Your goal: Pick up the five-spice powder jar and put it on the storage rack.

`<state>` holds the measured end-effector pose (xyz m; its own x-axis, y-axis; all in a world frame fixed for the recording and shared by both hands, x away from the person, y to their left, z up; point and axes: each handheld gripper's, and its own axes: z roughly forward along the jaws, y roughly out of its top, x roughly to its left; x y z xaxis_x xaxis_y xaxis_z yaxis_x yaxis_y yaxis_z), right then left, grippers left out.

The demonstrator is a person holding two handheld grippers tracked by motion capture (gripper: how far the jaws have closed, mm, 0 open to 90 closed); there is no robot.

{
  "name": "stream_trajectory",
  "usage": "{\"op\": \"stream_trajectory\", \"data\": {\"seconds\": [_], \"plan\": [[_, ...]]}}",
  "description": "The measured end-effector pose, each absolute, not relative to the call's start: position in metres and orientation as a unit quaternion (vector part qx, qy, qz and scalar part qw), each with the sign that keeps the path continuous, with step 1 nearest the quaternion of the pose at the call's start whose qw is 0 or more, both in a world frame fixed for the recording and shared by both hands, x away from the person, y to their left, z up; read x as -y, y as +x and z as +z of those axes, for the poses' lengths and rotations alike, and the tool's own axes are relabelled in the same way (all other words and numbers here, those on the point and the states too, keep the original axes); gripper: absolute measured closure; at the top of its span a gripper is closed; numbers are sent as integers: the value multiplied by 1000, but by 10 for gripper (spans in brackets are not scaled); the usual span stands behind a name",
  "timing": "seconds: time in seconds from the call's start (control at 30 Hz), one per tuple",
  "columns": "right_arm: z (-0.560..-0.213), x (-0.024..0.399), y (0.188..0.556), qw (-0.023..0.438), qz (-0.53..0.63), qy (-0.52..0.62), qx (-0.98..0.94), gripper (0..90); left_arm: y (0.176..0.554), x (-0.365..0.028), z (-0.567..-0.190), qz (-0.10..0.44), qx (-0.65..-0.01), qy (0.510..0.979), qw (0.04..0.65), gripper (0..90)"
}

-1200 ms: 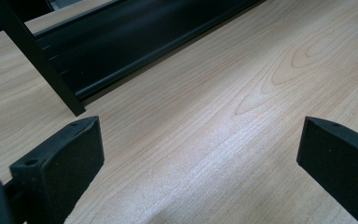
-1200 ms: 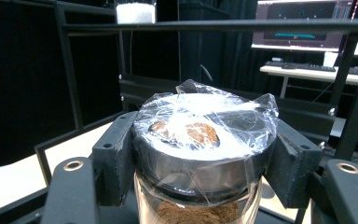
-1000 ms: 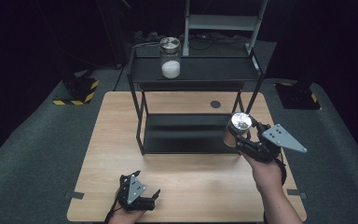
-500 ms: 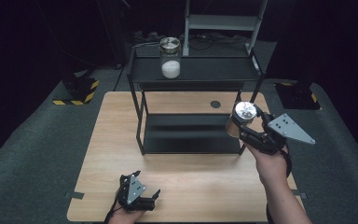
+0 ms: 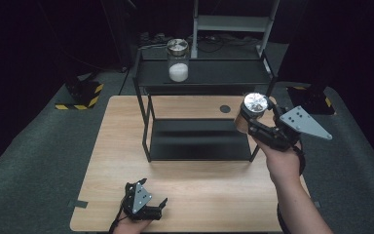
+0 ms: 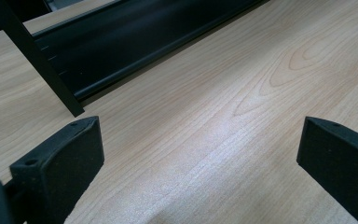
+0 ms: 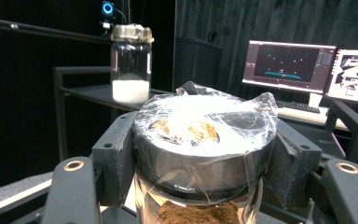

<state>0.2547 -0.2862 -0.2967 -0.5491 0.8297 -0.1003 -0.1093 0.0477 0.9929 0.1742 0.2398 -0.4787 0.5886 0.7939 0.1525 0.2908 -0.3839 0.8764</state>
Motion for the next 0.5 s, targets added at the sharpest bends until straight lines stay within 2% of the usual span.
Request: {"op": "stream_trajectory", "data": {"seconds": [0.5], "plan": [[-273,276,265,389,635,286,-603,337,175,-243,-479,285,-354,776,438,8]]}}
